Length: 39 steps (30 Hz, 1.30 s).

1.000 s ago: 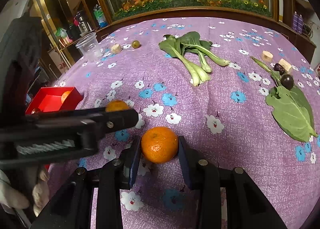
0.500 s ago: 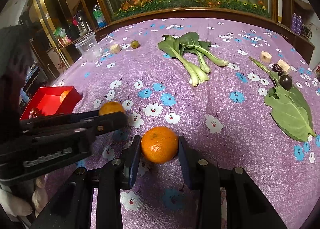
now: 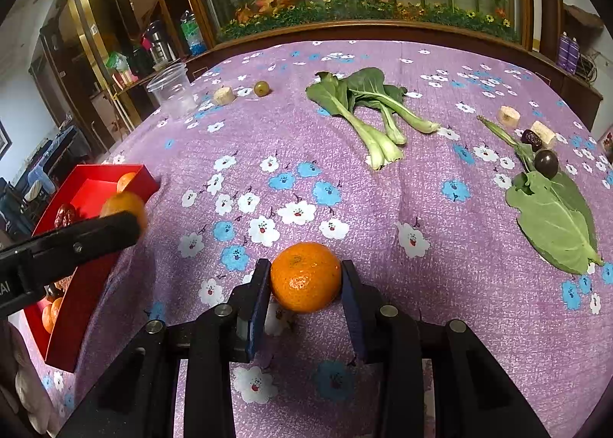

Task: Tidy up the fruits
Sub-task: 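Grasp an orange with the right gripper while the left grasps the last orange, then carry both oranges over the red tray and open both grippers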

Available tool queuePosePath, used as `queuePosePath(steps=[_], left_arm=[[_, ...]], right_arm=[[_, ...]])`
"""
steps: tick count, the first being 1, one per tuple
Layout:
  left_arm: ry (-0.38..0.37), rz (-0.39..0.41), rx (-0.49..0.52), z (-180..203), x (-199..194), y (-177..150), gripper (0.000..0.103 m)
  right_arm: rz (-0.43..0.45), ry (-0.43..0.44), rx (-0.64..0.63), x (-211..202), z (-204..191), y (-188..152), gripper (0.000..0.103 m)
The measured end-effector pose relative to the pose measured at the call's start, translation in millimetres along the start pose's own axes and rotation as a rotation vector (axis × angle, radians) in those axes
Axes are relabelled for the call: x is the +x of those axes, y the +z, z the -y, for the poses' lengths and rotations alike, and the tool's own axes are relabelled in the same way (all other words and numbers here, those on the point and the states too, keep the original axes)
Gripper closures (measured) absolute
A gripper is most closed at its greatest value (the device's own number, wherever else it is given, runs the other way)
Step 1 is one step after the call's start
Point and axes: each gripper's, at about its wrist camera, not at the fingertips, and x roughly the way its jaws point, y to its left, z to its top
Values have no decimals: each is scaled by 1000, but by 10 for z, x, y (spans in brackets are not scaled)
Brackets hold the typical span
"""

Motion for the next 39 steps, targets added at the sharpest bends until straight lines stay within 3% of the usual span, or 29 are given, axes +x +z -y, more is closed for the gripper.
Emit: queuePosePath(steps=[7, 17, 27, 33, 39], left_arm=[[32, -8, -19, -70, -100, -114, 71], [5, 89, -65, -249, -593, -227, 71], [31, 201, -192, -912, -1193, -328, 71], [48, 235, -249, -1245, -1382, -432, 71], [115, 240, -274, -1520, -1454, -554, 71]], right_arm=[[18, 4, 15, -35, 42, 8, 64], [33, -13, 48, -42, 113, -1, 64], [35, 12, 50, -120, 39, -29, 64], [25, 109, -11, -344, -432, 30, 64], [-9, 208, -70, -386, -978, 48, 64]])
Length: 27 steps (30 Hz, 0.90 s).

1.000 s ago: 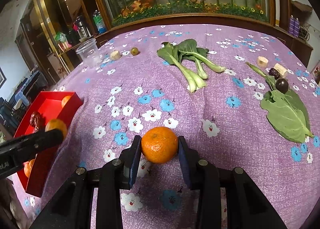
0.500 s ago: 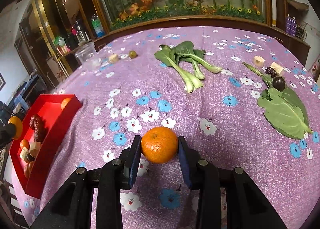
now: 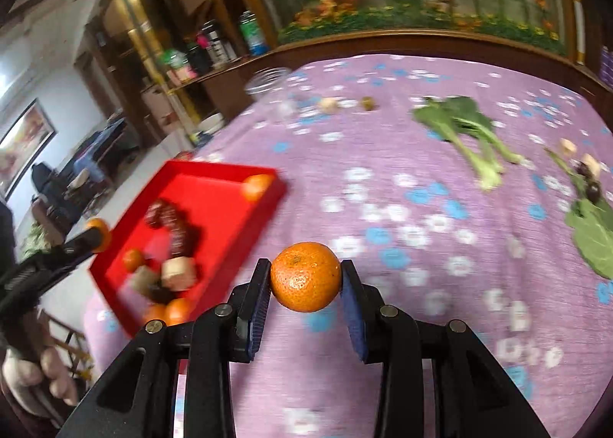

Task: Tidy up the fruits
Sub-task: 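Carry both oranges over the red tray and open both grippers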

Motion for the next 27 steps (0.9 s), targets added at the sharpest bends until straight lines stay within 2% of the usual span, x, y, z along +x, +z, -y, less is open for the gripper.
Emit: queuePosePath(steps=[10, 17, 22, 25, 27], left_arm=[[67, -18, -24, -344, 84, -30, 71], [126, -30, 25, -344, 148, -49, 71], [128, -49, 19, -379, 213, -43, 71], [116, -51, 0, -399, 223, -15, 66], [111, -45, -12, -407, 195, -3, 58]], right_arm=[[-116, 134, -35, 405, -654, -10, 64], [-120, 111, -102, 581, -933, 30, 64], [-103, 55, -138, 722, -995, 38, 64], [-88, 20, -155, 782, -993, 72, 64], [-87, 12, -159, 829, -996, 100, 64]])
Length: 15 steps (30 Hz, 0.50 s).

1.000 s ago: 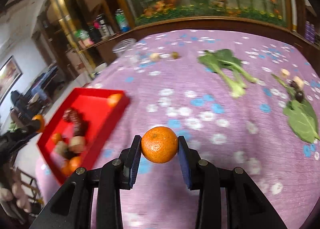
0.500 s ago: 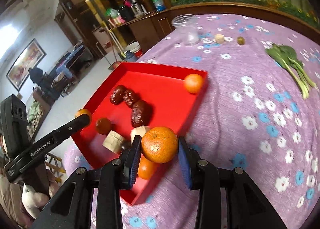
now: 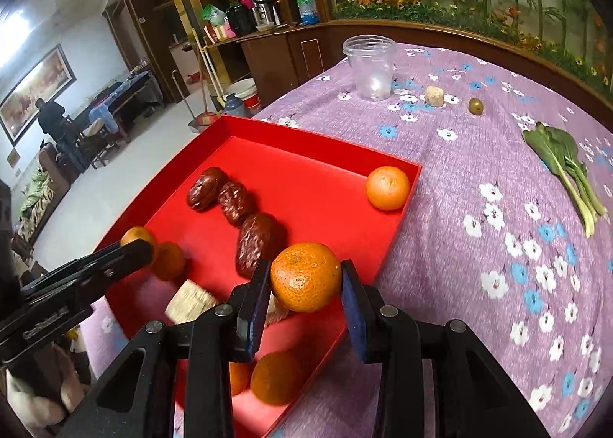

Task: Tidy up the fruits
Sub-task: 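Carry both oranges over the red tray and open both grippers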

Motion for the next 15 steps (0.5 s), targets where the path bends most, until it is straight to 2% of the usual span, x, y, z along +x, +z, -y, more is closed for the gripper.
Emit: queuePosePath(steps=[3, 11, 15], left_arm=[[-4, 7, -11, -9, -22, 17, 50], [-10, 28, -28, -31, -98, 42, 45], [-13, 37, -41, -29, -129, 48, 39]], right_arm=[[-5, -9, -5, 65, -3, 39, 64], [-12, -7, 0, 151, -13, 47, 63], [-10, -2, -5, 143, -35, 38, 63]])
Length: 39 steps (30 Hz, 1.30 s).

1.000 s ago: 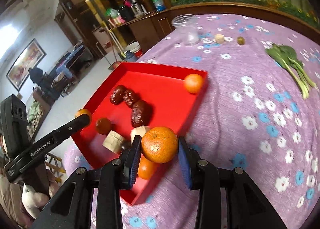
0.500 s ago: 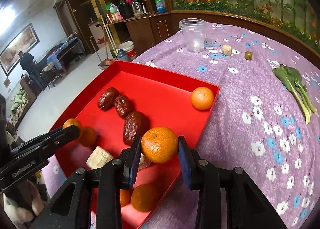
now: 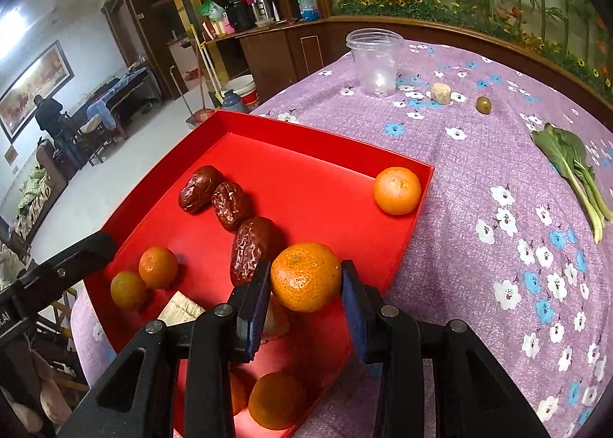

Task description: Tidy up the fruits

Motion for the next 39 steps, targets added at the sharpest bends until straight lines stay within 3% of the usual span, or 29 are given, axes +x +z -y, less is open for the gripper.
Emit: queuePosePath(steps=[17, 20, 22, 27, 32, 35, 39], left_arm=[[-8, 8, 47, 206, -125, 3, 36], [-1, 28, 57, 257, -183, 22, 30], [11, 43, 71, 306, -225, 22, 29], [76, 79, 100, 415, -314, -22, 16], [109, 74, 139, 588, -331, -109, 16], [158, 89, 196, 743, -352, -191, 16], [220, 111, 270, 917, -362, -289, 16]], right_arm=[[28, 34, 9, -276, -40, -79, 53], [47, 22, 19, -411, 3, -141, 50], [64, 12, 30, -494, 43, -185, 44], [88, 12, 68, -669, 115, -326, 43], [113, -22, 39, -804, 70, -436, 41], [145, -51, 15, -909, 24, -525, 33], [168, -100, -24, -986, -12, -647, 31]])
